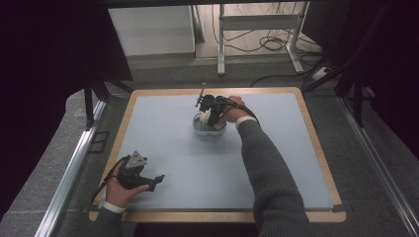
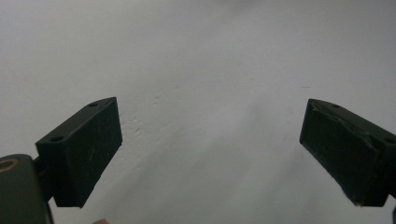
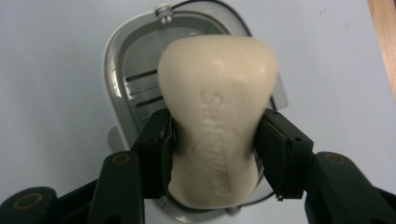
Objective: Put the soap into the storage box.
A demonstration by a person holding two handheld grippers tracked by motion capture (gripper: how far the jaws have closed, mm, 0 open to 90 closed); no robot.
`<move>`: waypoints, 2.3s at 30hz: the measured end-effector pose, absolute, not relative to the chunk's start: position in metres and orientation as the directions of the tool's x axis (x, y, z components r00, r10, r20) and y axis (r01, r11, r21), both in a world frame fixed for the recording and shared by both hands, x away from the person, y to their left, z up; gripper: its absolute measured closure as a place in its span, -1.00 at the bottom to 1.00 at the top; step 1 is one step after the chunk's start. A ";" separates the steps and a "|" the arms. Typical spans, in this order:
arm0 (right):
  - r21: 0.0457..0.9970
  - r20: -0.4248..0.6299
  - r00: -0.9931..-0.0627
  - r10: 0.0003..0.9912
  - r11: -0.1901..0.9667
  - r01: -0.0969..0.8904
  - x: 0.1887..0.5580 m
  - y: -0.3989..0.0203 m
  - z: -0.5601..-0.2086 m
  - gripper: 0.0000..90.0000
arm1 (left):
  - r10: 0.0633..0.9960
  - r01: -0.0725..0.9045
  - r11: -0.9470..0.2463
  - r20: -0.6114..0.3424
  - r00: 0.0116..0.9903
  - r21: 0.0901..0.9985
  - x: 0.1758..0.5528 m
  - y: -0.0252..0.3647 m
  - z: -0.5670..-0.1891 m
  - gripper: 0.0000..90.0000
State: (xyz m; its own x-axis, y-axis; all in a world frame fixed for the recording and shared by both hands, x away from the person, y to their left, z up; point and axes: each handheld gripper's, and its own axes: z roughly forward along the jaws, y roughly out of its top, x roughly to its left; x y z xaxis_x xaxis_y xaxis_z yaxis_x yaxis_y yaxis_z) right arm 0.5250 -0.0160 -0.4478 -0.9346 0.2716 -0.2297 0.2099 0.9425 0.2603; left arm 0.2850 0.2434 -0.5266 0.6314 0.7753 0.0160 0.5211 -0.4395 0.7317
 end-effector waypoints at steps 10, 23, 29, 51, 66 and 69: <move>0.368 -0.190 -0.920 0.344 0.893 0.258 0.522 -0.022 -0.434 -0.08 | 0.774 0.522 -0.441 0.016 0.633 0.730 0.285 0.243 -0.527 -0.86; 0.508 -0.106 -0.879 0.465 0.786 0.354 0.515 -0.056 -0.423 -0.26 | 0.773 0.523 -0.445 0.016 0.635 0.727 0.286 0.241 -0.528 -0.86; 0.547 -0.095 -0.859 0.504 0.747 0.378 0.504 -0.067 -0.424 -0.29 | 0.772 0.524 -0.445 0.015 0.635 0.726 0.285 0.240 -0.529 -0.86; 0.681 -0.097 -0.769 0.632 0.605 0.412 0.426 -0.158 -0.451 -0.34 | 0.777 0.527 -0.446 0.021 0.629 0.723 0.285 0.240 -0.528 -0.86; 0.740 -0.096 -0.710 0.698 0.527 0.418 0.358 -0.217 -0.486 -0.34 | 0.785 0.529 -0.431 0.015 0.619 0.730 0.285 0.239 -0.528 -0.86; 0.743 -0.091 -0.695 0.714 0.513 0.430 0.354 -0.226 -0.492 -0.34 | 0.785 0.531 -0.436 0.019 0.619 0.727 0.286 0.238 -0.529 -0.86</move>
